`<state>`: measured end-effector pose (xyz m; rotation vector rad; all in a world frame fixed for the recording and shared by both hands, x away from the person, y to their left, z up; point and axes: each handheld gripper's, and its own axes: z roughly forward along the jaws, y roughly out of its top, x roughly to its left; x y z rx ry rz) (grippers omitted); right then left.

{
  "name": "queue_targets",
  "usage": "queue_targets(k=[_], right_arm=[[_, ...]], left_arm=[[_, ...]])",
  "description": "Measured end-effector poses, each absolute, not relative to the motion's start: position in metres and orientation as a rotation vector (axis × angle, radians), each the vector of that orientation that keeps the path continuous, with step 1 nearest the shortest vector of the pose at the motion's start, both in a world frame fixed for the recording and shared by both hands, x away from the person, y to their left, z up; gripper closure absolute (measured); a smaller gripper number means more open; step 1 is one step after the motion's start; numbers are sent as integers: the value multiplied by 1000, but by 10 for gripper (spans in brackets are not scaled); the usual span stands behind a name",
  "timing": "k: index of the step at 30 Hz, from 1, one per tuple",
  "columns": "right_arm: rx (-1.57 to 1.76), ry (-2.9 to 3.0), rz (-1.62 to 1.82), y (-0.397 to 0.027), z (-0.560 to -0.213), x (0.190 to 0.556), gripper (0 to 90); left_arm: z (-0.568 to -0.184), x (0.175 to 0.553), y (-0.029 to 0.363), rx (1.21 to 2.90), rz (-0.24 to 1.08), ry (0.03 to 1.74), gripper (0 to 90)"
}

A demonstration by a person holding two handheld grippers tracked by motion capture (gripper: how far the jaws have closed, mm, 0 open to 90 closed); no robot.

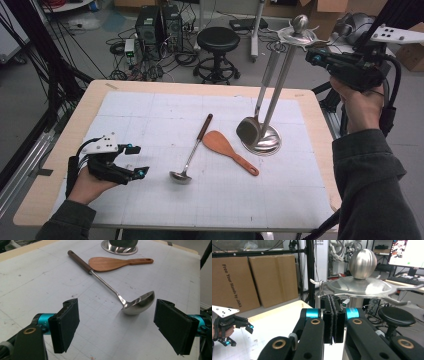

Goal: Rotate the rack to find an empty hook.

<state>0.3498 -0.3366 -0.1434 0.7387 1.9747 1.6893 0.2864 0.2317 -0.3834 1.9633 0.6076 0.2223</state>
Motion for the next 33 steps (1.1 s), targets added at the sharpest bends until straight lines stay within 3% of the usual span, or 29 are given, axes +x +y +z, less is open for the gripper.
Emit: queue_targets(k=[33], right_arm=[[766,1948,1686,-306,-144,356,894]], left_arm=[[-383,286,233,1961,225,603,211]])
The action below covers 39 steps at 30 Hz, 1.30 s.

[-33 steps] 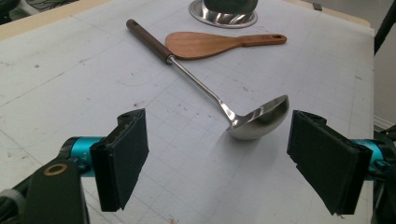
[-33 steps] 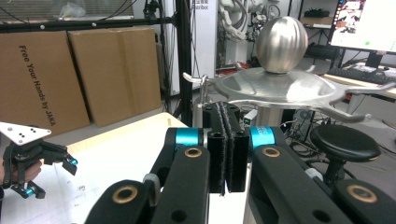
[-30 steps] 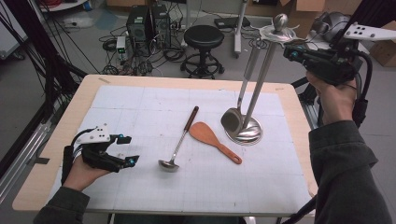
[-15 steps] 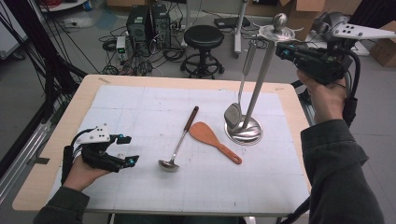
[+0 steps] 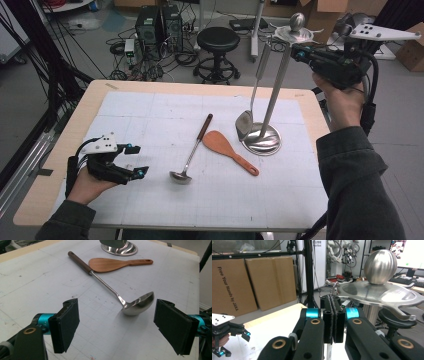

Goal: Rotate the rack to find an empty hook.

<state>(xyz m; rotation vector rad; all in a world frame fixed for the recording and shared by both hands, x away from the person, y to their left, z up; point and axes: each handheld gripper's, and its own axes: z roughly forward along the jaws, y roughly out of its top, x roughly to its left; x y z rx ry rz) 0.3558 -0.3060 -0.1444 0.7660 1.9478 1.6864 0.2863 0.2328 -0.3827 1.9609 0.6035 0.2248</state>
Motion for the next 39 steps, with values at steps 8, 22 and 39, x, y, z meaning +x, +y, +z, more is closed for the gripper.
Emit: queue_targets(k=[8,22,39], right_arm=[[762,1949,1690,-309,-145,354,894],[752,1944,1687,-313,-148,350,894],[742,1951,1677,-311,-148,347,894]], left_arm=[[-383,286,232,1958,225,608,210],[-382,286,232,1960,225,601,210],[-382,286,232,1962,223,602,210]])
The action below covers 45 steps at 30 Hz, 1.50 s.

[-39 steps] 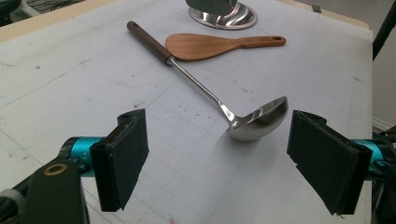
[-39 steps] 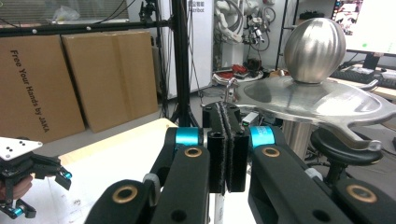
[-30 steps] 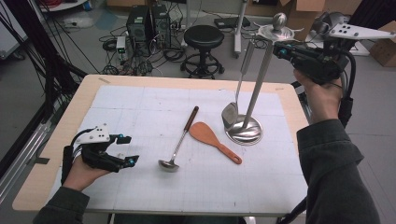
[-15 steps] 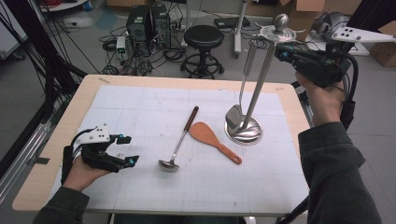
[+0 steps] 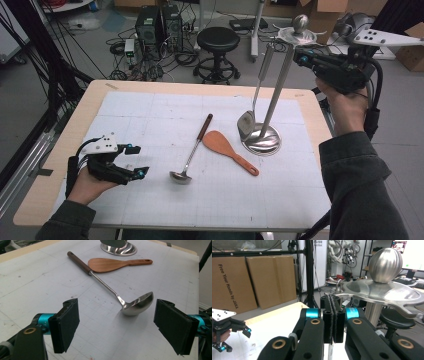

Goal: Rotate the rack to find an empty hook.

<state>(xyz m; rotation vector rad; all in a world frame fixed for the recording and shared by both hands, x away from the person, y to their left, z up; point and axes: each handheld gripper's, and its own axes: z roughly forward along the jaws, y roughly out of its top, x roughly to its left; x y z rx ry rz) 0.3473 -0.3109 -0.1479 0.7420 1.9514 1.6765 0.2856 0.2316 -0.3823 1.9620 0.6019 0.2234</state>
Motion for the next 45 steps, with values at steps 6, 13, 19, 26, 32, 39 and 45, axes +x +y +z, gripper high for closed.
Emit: queue_targets(k=[6,13,19,26,32,39,45], right_arm=[[742,1953,1674,-309,-148,348,894],[745,1956,1675,-307,-147,348,894],[750,1957,1673,-310,-148,348,894],[740,1942,1678,-313,-146,346,894],[727,1950,1674,-310,-143,346,894],[732,1952,1672,-307,-143,347,894],[734,1953,1674,-306,-143,347,894]], left_arm=[[-382,286,231,1960,221,599,210],[-382,285,231,1959,222,600,210],[-382,285,231,1957,220,599,210],[-382,285,231,1956,220,601,210],[-382,285,231,1957,221,600,210],[-382,285,231,1957,219,601,210],[-382,285,230,1959,219,600,210]])
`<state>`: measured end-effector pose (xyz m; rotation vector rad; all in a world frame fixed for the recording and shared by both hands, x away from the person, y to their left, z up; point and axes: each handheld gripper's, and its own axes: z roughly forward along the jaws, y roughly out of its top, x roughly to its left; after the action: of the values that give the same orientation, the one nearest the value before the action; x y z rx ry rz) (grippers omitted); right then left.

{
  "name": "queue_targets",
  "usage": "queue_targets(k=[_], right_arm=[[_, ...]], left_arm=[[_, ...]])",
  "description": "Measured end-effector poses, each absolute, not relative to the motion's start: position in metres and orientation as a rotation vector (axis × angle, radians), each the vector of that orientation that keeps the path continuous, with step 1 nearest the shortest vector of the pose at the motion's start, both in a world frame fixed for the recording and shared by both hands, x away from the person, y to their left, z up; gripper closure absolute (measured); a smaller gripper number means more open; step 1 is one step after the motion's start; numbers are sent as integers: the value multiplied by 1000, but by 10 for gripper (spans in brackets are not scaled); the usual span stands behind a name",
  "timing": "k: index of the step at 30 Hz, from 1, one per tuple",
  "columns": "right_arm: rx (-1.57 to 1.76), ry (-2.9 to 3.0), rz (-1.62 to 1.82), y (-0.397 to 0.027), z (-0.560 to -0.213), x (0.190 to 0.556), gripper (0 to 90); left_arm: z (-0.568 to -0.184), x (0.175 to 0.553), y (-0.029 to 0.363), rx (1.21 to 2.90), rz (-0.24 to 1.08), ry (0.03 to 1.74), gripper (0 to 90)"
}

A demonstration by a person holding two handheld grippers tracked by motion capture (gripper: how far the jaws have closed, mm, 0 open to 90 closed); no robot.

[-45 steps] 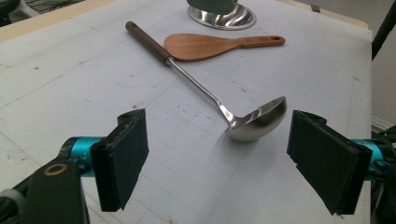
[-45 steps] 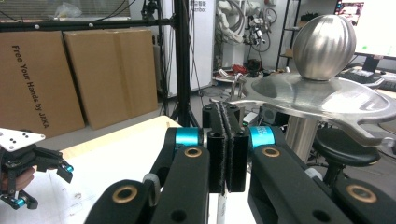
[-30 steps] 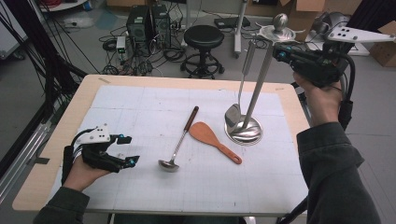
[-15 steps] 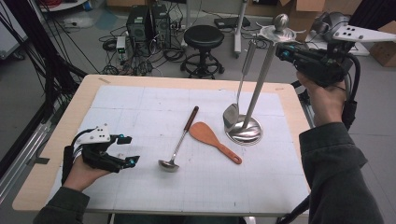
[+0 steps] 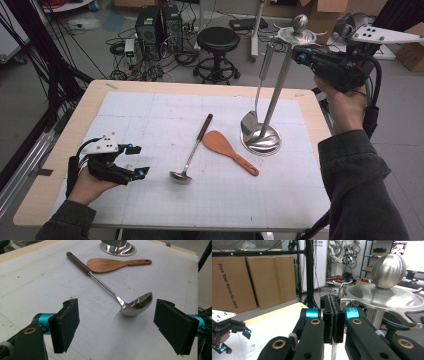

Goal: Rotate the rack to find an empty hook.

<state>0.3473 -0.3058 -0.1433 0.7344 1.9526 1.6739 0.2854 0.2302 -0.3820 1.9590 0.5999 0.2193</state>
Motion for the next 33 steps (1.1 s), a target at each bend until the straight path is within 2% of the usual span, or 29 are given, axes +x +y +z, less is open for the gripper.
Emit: queue_targets(k=[23,33], right_arm=[[709,1985,1669,-292,-144,351,894],[721,1960,1669,-301,-144,347,896]], left_arm=[[-381,285,231,1954,223,598,210],[-381,285,231,1954,221,599,210]])
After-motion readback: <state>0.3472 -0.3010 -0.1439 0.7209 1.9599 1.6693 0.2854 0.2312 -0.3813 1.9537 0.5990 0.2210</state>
